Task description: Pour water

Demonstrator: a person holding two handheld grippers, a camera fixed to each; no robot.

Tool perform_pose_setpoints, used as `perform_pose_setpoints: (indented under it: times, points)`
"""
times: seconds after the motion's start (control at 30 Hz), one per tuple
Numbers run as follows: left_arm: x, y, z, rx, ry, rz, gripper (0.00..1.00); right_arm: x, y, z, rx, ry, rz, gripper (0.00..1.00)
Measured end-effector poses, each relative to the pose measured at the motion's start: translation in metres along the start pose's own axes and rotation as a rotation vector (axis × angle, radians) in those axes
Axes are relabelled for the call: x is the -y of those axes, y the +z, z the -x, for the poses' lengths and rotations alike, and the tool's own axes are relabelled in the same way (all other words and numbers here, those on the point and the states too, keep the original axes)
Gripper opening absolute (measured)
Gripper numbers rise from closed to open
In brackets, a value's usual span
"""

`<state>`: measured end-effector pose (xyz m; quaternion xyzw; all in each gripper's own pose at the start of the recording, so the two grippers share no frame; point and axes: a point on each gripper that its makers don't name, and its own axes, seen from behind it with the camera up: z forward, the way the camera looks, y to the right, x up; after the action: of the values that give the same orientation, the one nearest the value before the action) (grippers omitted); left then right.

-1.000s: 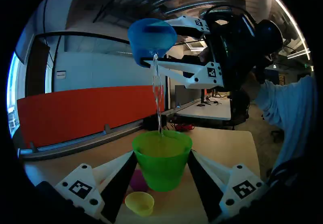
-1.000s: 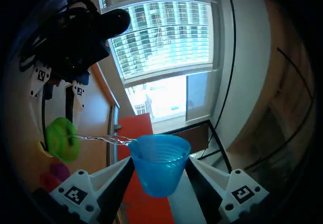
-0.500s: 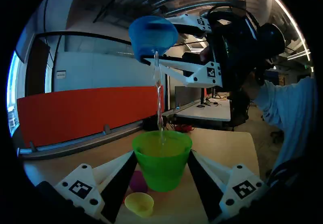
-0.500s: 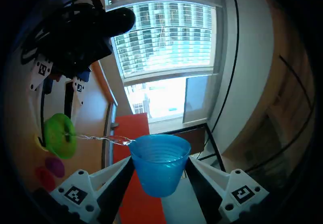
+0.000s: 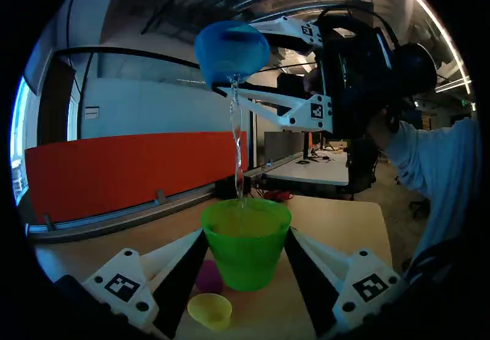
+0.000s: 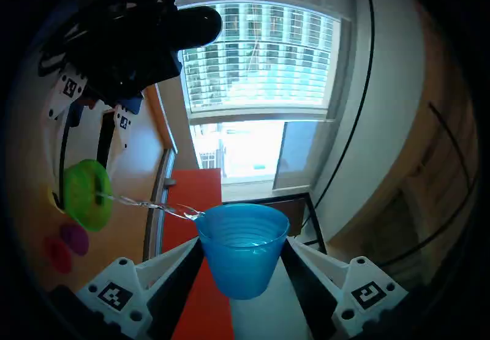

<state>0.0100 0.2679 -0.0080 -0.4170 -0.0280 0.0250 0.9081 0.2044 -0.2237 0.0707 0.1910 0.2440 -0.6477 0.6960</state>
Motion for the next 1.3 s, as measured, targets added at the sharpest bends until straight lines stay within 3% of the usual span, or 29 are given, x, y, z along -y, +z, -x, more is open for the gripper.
perform_pose_setpoints:
  times: [0.9, 1.3]
  points:
    - [0.003, -0.001, -0.004, -0.007, -0.006, -0.003, 0.84, -0.013, 0.004, -0.016, -0.014, -0.175, 0.041, 0.87]
    - [0.004, -0.001, -0.007, -0.014, -0.011, -0.005, 0.84, -0.012, 0.004, -0.025, -0.027, -0.200, 0.049, 0.87]
